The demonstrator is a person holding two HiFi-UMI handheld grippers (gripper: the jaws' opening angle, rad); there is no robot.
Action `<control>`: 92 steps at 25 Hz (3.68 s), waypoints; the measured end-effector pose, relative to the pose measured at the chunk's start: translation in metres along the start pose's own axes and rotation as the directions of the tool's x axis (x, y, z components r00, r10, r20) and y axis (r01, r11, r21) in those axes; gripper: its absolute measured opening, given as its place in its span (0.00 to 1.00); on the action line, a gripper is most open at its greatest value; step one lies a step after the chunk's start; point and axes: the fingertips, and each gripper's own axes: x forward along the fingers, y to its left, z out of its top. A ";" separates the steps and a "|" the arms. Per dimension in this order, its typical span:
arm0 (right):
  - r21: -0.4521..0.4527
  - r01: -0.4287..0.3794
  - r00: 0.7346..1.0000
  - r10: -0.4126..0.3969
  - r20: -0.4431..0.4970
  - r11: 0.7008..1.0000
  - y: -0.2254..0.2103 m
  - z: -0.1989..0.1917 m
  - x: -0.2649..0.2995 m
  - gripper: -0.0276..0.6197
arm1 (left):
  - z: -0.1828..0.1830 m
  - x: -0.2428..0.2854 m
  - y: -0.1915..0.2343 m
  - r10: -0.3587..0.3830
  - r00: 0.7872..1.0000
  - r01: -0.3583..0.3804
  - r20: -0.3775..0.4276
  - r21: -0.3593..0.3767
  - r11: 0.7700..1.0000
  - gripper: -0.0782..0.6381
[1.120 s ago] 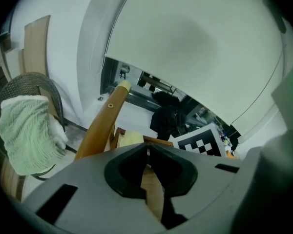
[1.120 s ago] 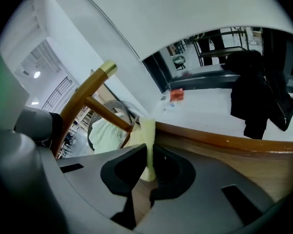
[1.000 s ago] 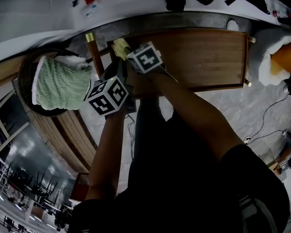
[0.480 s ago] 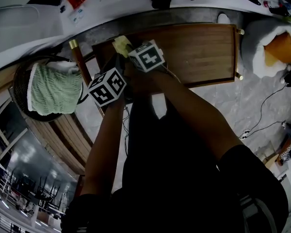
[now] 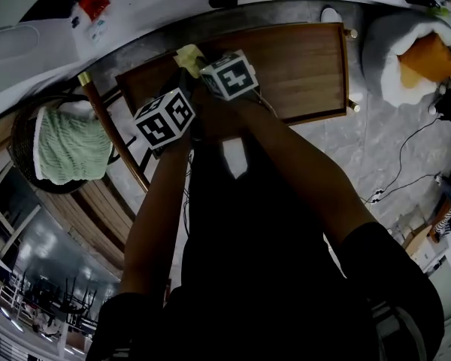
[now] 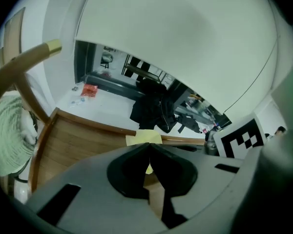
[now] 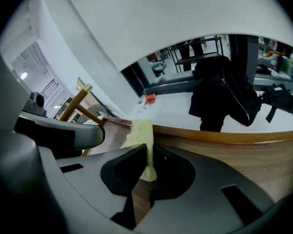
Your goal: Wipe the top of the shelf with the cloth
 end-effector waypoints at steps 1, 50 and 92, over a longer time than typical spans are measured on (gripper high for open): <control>0.005 0.005 1.000 -0.005 0.002 1.000 -0.007 -0.002 -0.004 0.11 | 0.000 0.004 -0.007 -0.006 1.000 0.006 -0.003 0.004 1.000 0.12; 0.476 0.588 0.758 -0.651 -0.042 0.654 -0.293 -0.065 -0.239 0.11 | -0.028 0.061 -0.213 -0.235 0.966 0.250 -0.110 0.150 0.957 0.12; -0.086 -0.043 0.998 0.046 0.032 0.995 0.154 -0.004 0.080 0.11 | -0.004 -0.136 0.089 -0.012 0.999 0.012 0.044 -0.015 1.000 0.12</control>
